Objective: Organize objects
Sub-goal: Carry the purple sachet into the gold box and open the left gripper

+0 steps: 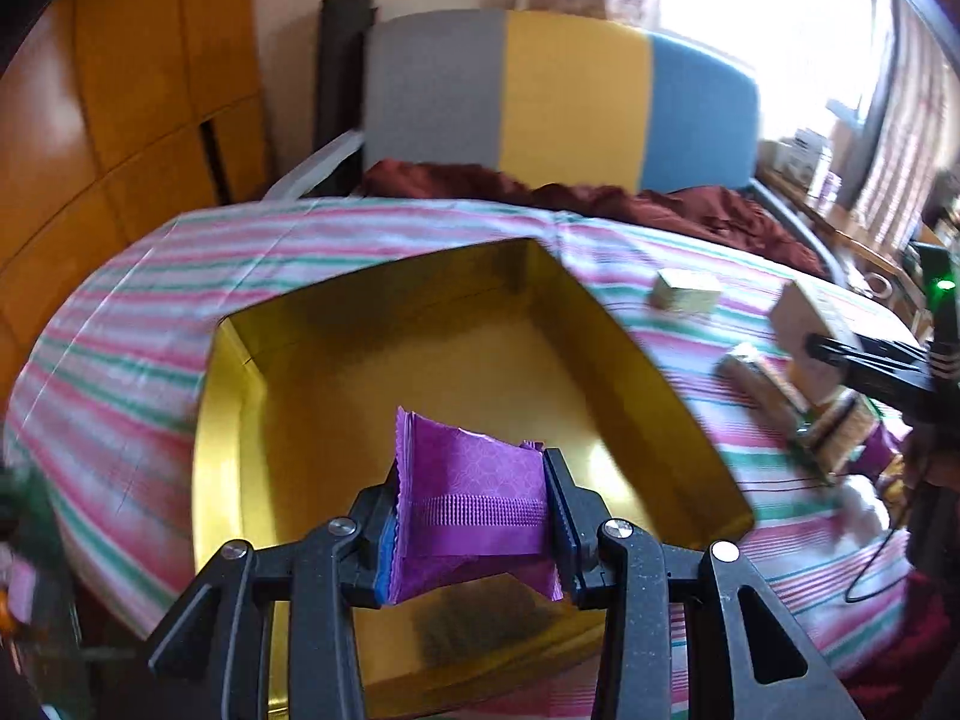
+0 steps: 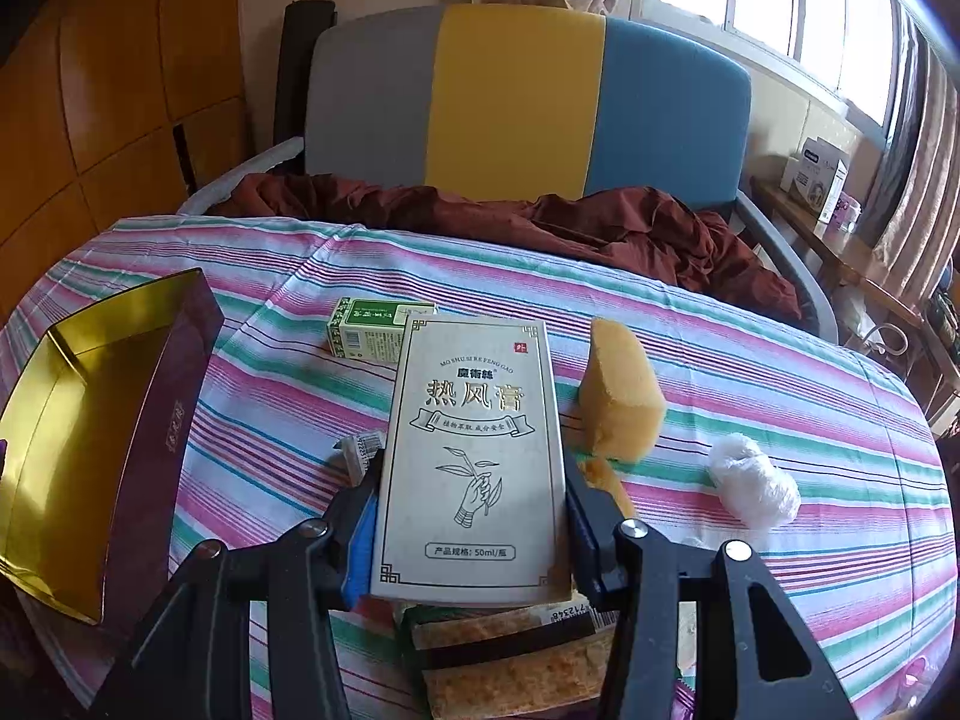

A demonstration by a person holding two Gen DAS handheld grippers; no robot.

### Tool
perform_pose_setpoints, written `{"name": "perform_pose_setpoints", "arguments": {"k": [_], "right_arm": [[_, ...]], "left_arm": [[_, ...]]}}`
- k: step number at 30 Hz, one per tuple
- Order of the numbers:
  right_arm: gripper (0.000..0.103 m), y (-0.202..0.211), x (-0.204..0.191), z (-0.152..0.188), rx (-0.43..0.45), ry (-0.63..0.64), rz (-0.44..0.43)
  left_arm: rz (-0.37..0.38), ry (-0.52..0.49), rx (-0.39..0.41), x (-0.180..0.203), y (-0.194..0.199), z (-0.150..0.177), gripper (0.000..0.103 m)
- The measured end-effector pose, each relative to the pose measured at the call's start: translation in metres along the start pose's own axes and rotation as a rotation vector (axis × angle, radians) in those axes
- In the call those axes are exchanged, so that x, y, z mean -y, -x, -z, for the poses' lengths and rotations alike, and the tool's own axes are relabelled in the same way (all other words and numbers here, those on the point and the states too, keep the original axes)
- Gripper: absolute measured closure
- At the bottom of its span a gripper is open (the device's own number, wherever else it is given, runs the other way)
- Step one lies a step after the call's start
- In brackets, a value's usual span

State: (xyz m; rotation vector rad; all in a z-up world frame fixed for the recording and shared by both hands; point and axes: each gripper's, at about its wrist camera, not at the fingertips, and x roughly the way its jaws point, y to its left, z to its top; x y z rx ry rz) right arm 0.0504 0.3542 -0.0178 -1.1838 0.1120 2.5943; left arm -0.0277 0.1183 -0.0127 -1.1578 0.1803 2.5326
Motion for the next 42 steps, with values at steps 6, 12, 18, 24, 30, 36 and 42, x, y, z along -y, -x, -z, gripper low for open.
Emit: {"name": "perform_pose_setpoints", "arguments": {"k": [6, 12, 18, 24, 30, 36, 42], "right_arm": [[0.052, -0.004, -0.001, 0.002, -0.019, 0.002, 0.004], [0.052, -0.005, -0.002, 0.002, -0.024, 0.006, 0.005], [0.052, -0.005, -0.002, 0.001, -0.025, 0.007, 0.001], [0.052, -0.007, -0.001, 0.001, -0.029, 0.01, 0.006], [0.052, -0.009, -0.003, 0.003, -0.042, 0.015, 0.018], [0.052, -0.011, -0.002, 0.004, -0.047, 0.019, 0.021], [0.052, -0.012, -0.002, 0.003, -0.05, 0.022, 0.025]], "left_arm": [[-0.044, 0.092, -0.066, -0.036, -0.015, 0.013, 0.063], [-0.063, 0.201, -0.128, -0.068, -0.028, 0.028, 0.063], [-0.091, 0.221, -0.152, -0.074, -0.034, 0.038, 0.062], [-0.113, 0.214, -0.161, -0.076, -0.037, 0.042, 0.062], [-0.134, 0.19, -0.149, -0.072, -0.036, 0.045, 0.059], [-0.141, 0.189, -0.141, -0.072, -0.034, 0.047, 0.058], [-0.137, 0.182, -0.129, -0.071, -0.03, 0.048, 0.058]]}}
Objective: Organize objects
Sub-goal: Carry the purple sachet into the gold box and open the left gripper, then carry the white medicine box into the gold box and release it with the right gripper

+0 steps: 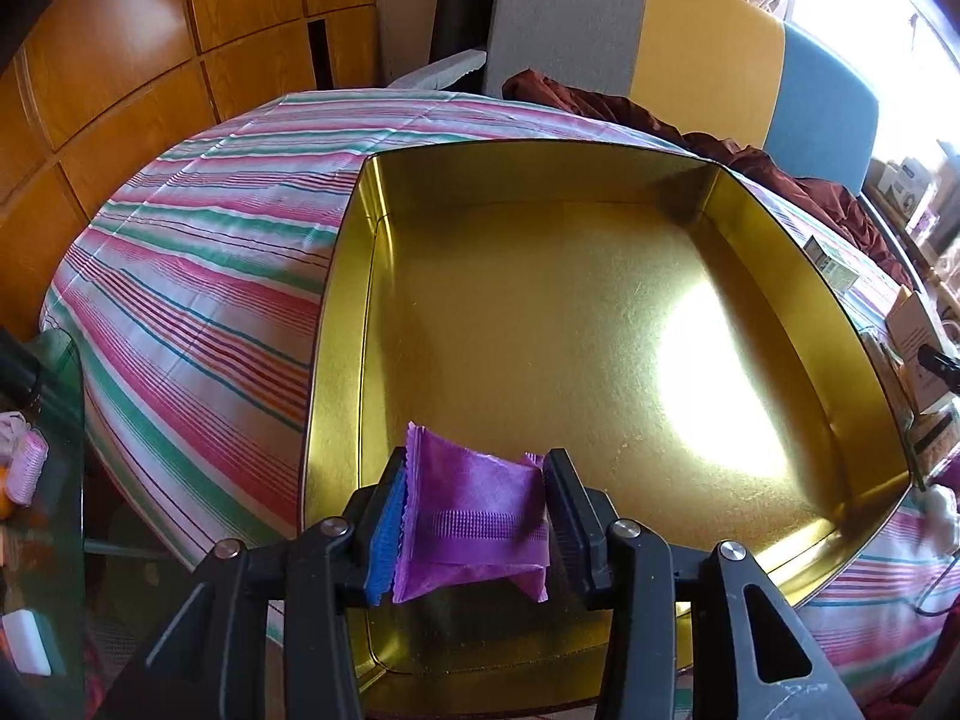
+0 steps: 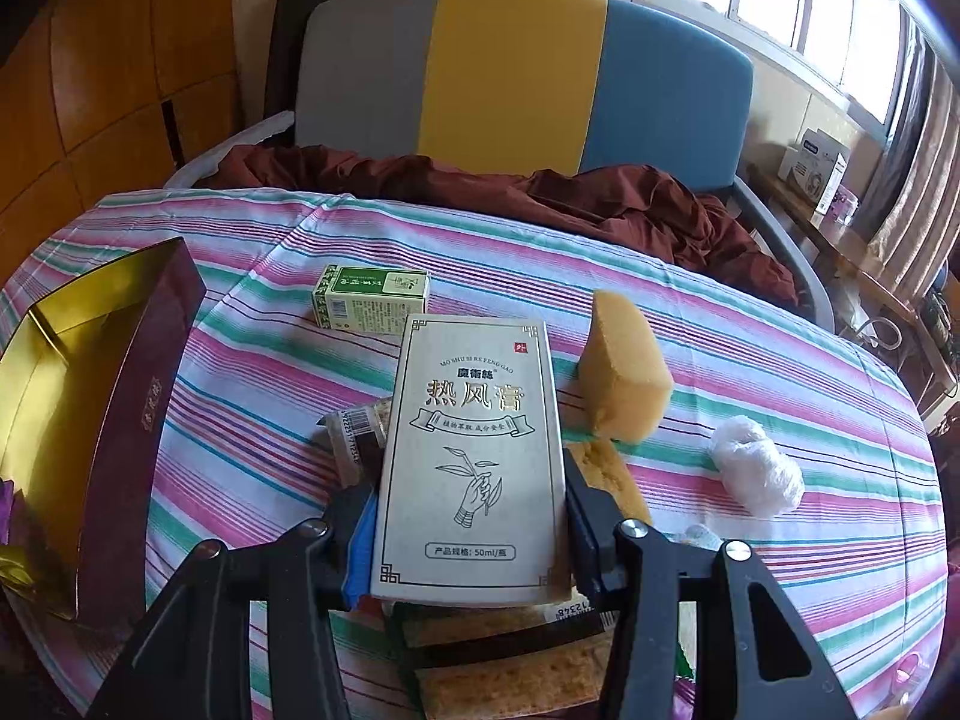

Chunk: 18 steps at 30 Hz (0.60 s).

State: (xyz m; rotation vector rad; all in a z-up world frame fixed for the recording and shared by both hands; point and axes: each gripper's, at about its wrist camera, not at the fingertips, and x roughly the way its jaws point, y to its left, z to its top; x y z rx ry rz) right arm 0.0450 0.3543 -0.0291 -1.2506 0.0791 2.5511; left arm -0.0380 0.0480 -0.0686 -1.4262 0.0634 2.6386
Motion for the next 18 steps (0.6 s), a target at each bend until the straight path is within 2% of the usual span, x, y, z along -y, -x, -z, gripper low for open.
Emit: {"name": "perform_pose_setpoints", "arguments": {"k": [5, 13, 15, 18], "right_arm": [[0.052, -0.003, -0.001, 0.001, -0.008, 0.004, 0.008], [0.052, 0.012, -0.003, -0.005, 0.029, -0.029, 0.028], [0.052, 0.024, -0.008, -0.009, 0.055, -0.054, 0.013], [0.052, 0.04, -0.028, -0.016, 0.075, -0.075, -0.066]], "left_arm": [[0.003, -0.008, 0.024, -0.002, 0.006, 0.0, 0.057], [0.003, -0.011, 0.09, -0.008, 0.021, -0.004, 0.046], [0.005, -0.003, 0.098, -0.01, 0.025, -0.006, 0.044], [0.025, 0.021, 0.117, -0.017, 0.032, -0.007, 0.038]]}}
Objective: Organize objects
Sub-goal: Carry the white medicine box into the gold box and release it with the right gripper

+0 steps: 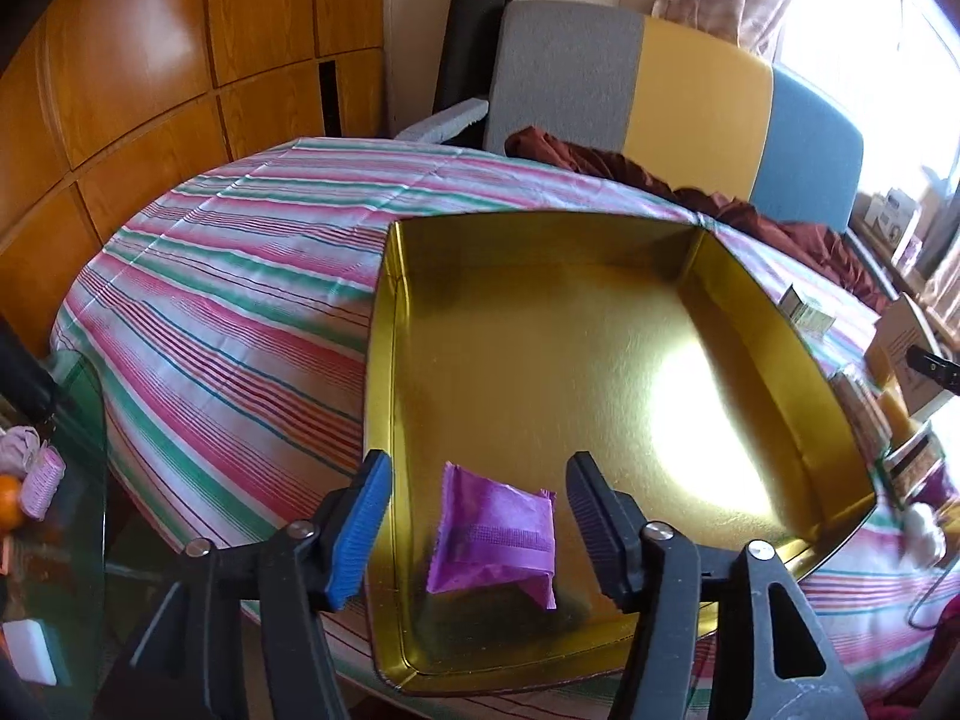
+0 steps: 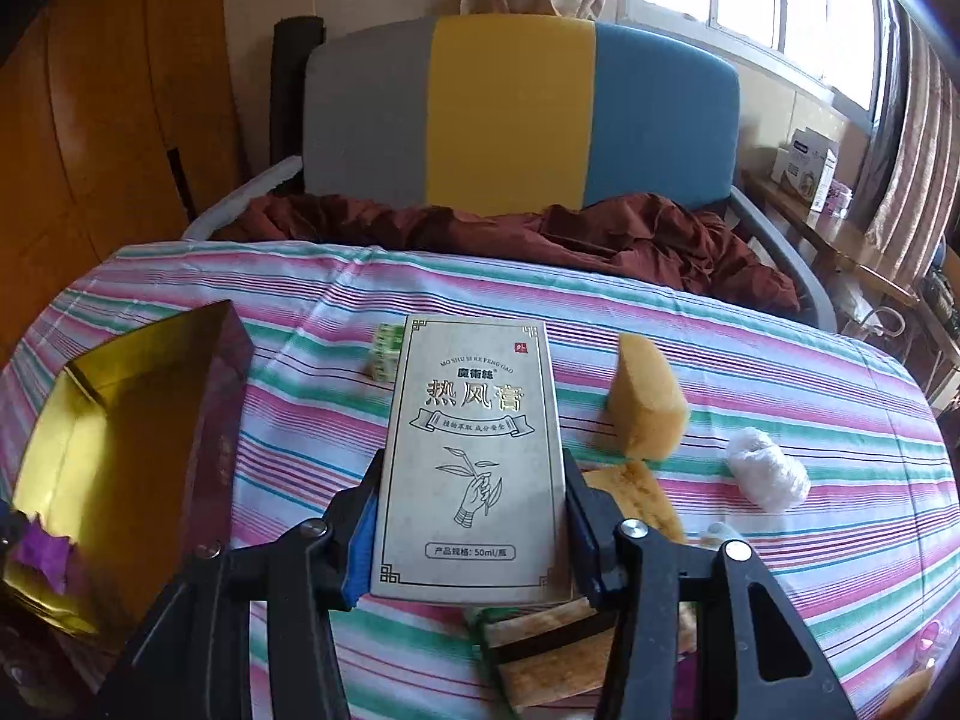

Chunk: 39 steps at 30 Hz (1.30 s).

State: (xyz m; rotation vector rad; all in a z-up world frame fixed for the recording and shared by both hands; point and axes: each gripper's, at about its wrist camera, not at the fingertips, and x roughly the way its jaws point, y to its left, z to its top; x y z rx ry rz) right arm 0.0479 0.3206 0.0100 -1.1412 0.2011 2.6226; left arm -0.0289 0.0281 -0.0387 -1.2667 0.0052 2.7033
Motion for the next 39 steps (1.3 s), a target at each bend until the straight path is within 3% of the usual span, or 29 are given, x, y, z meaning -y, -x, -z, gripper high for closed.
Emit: {"name": "perform_pose_setpoints", "arguments": {"k": [6, 10, 16, 20, 25, 28, 35, 39], "right_arm": [[0.052, 0.016, -0.089, -0.019, 0.004, 0.073, -0.207], [0.052, -0.004, -0.156, -0.026, -0.08, 0.12, -0.344], [0.052, -0.057, -0.244, -0.014, -0.247, 0.155, -0.417], [0.05, -0.084, -0.281, -0.002, -0.332, 0.15, -0.439], [0.045, -0.085, -0.29, 0.007, -0.388, 0.095, -0.583], [0.044, -0.074, -0.286, 0.01, -0.373, 0.072, -0.61], [0.041, -0.038, -0.245, 0.007, -0.265, 0.059, -0.546], [0.032, -0.016, -0.213, 0.01, -0.194, 0.064, -0.48]], "left_arm": [[0.009, 0.034, 0.043, -0.016, 0.016, -0.002, 0.036], [0.014, 0.05, 0.055, -0.027, 0.02, -0.002, 0.036], [0.007, 0.093, 0.059, -0.049, 0.02, 0.002, 0.036], [-0.005, 0.123, 0.05, -0.064, 0.018, 0.006, 0.036], [-0.014, 0.152, 0.037, -0.075, 0.014, 0.011, 0.036], [-0.009, 0.148, 0.041, -0.073, 0.015, 0.012, 0.036], [0.021, 0.09, 0.05, -0.055, 0.018, 0.008, 0.033], [0.032, 0.061, 0.053, -0.044, 0.021, 0.006, 0.033]]}}
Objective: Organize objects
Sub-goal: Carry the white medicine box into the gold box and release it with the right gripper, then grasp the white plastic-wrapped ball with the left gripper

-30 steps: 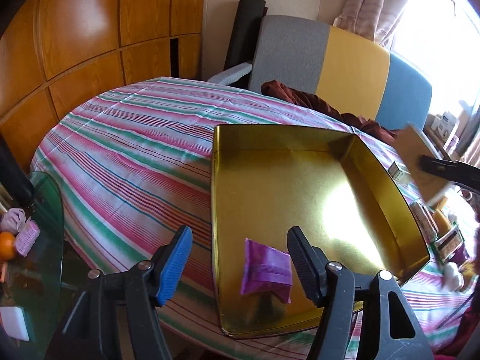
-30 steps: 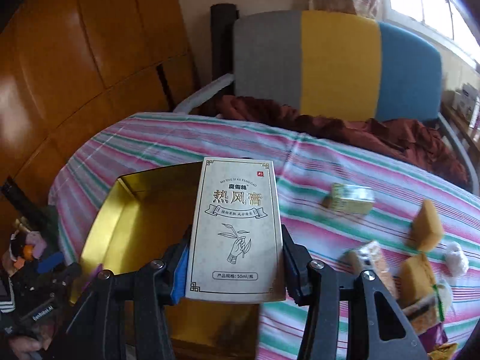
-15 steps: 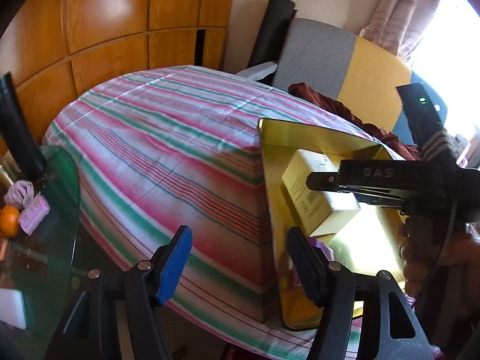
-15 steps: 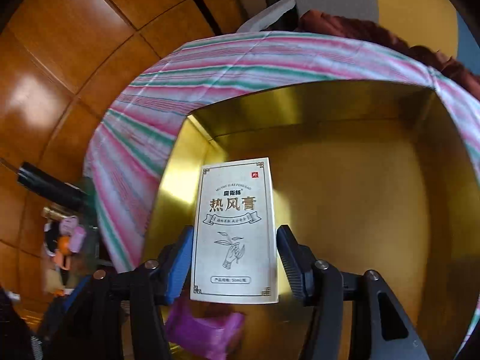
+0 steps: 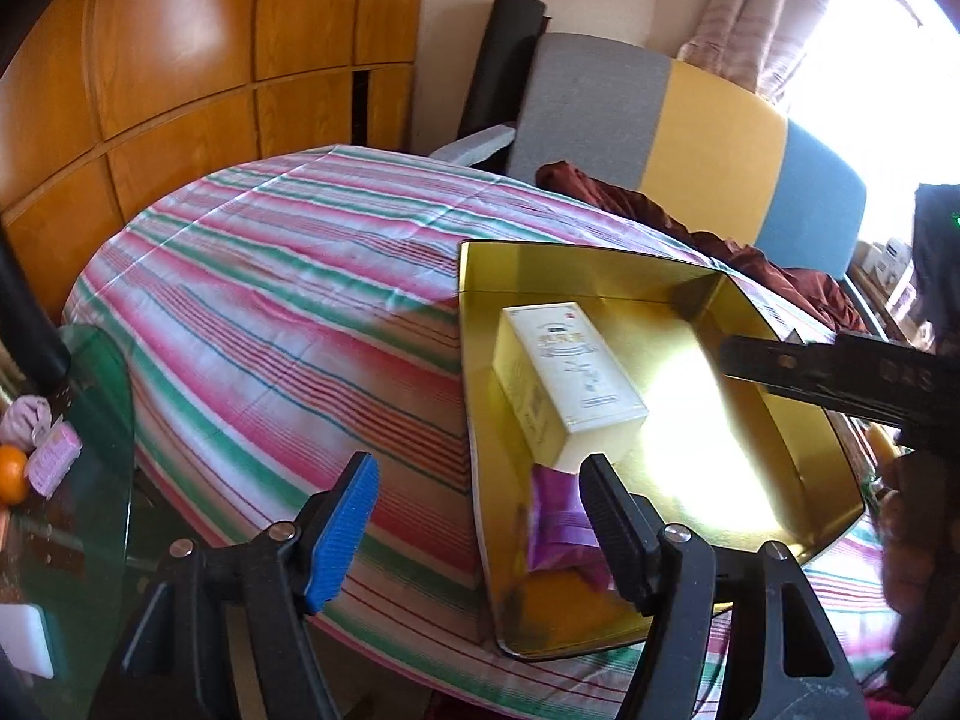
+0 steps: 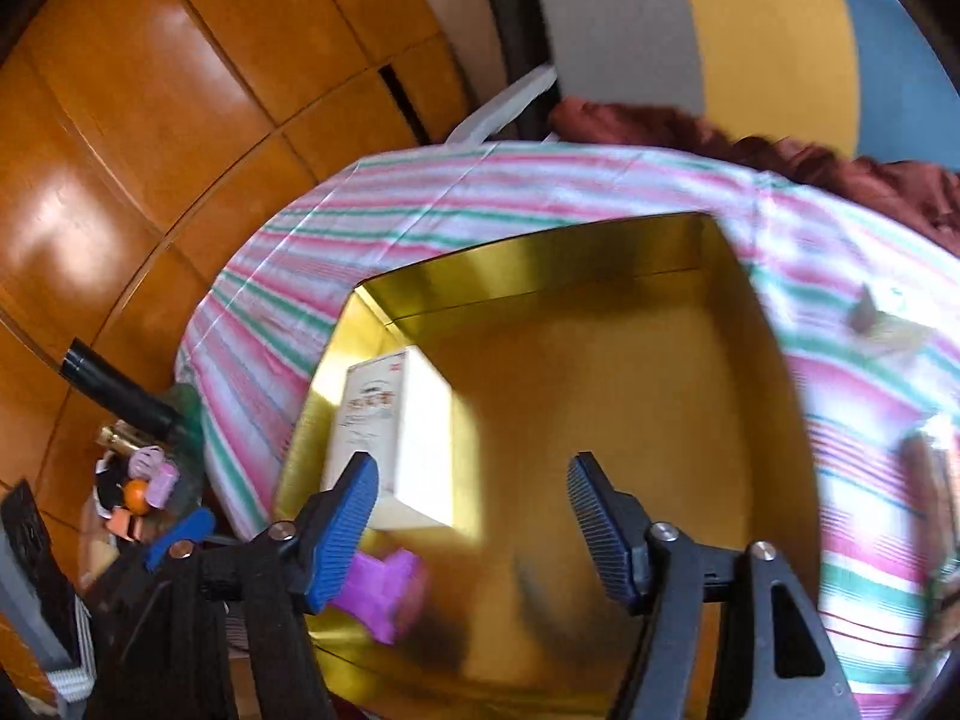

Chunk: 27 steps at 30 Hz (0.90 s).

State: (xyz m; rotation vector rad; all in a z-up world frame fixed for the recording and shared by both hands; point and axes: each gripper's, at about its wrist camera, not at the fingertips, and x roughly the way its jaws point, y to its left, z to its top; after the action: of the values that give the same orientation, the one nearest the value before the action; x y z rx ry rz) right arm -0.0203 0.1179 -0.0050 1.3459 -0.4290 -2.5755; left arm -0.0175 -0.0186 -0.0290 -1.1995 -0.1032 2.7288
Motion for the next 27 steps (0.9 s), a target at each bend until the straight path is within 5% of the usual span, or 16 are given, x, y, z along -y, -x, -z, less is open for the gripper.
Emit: {"name": "perform_pose_setpoints", "arguments": {"k": [16, 27], "right_arm": [[0.019, 0.131, 0.157, 0.043, 0.155, -0.207, 0.307], [0.018, 0.21, 0.275, 0.088, 0.264, -0.519, 0.498]], "left_arm": [[0.176, -0.22, 0.019, 0.09, 0.018, -0.012, 0.033], [0.437, -0.426, -0.013, 0.191, 0.035, -0.013, 0.03]]}}
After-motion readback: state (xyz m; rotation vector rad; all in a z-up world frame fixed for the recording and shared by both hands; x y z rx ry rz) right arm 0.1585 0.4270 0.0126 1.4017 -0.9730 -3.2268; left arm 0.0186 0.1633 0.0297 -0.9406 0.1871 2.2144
